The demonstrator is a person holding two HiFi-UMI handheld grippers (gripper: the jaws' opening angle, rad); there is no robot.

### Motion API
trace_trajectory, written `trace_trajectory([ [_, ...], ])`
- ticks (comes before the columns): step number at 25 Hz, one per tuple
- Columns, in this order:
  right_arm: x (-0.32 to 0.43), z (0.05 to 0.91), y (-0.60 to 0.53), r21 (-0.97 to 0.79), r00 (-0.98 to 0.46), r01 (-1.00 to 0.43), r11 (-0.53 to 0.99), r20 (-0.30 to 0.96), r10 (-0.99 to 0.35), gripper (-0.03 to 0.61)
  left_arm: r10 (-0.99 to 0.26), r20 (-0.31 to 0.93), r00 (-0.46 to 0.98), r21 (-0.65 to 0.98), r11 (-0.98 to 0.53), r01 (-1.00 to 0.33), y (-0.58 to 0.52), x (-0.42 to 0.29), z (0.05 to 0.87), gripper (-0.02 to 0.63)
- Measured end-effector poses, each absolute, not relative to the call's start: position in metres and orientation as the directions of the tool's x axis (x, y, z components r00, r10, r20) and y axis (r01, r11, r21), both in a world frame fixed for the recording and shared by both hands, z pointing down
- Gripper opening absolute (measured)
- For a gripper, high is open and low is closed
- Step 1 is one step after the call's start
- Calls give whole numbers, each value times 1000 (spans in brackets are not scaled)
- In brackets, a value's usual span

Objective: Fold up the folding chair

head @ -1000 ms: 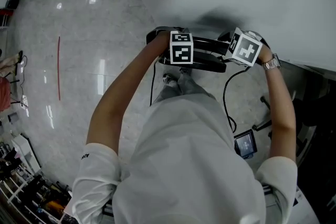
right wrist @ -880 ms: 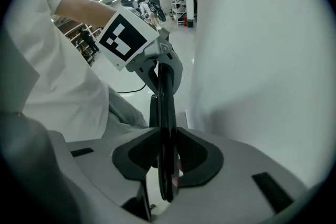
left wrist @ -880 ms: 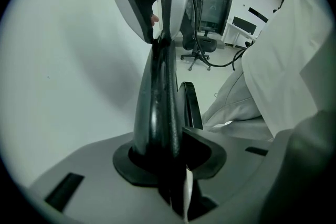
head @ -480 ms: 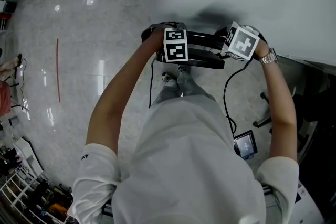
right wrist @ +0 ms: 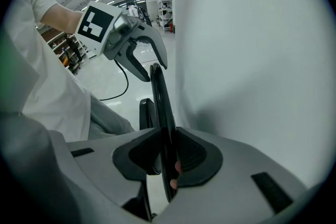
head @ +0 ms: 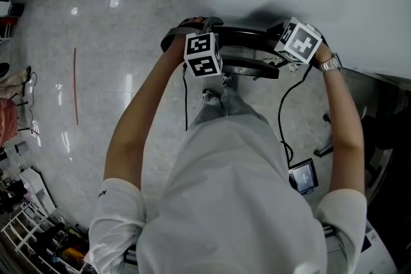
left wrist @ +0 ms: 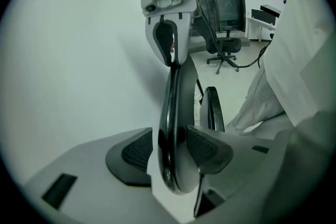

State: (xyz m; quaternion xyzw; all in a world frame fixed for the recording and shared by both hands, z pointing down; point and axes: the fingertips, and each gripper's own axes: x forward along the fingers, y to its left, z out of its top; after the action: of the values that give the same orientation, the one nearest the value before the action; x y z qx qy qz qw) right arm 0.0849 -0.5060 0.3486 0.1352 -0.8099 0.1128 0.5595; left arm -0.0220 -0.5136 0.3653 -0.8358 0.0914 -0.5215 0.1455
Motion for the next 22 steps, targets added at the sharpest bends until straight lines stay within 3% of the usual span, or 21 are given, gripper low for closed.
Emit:
trace_trajectory([
  [5,88,350,-527,16,-295,-382,924,945,-139,89,-295,842,451,-298,-952,-66,-517,-35,353,207],
  [11,93,350,-548,130,-239,-461,878,934,-264,83,-227,883,412,-238,-971,-26,-491,-42,375,207],
  [18,100,349,-572,196,-220,-619,761,886,-407,72,-175,895,410,-180,-983,-28,-476,-44,394,207],
  [22,100,350,-577,220,-189,-697,683,862,-471,67,-206,885,417,-183,-978,-96,-482,-48,397,207],
])
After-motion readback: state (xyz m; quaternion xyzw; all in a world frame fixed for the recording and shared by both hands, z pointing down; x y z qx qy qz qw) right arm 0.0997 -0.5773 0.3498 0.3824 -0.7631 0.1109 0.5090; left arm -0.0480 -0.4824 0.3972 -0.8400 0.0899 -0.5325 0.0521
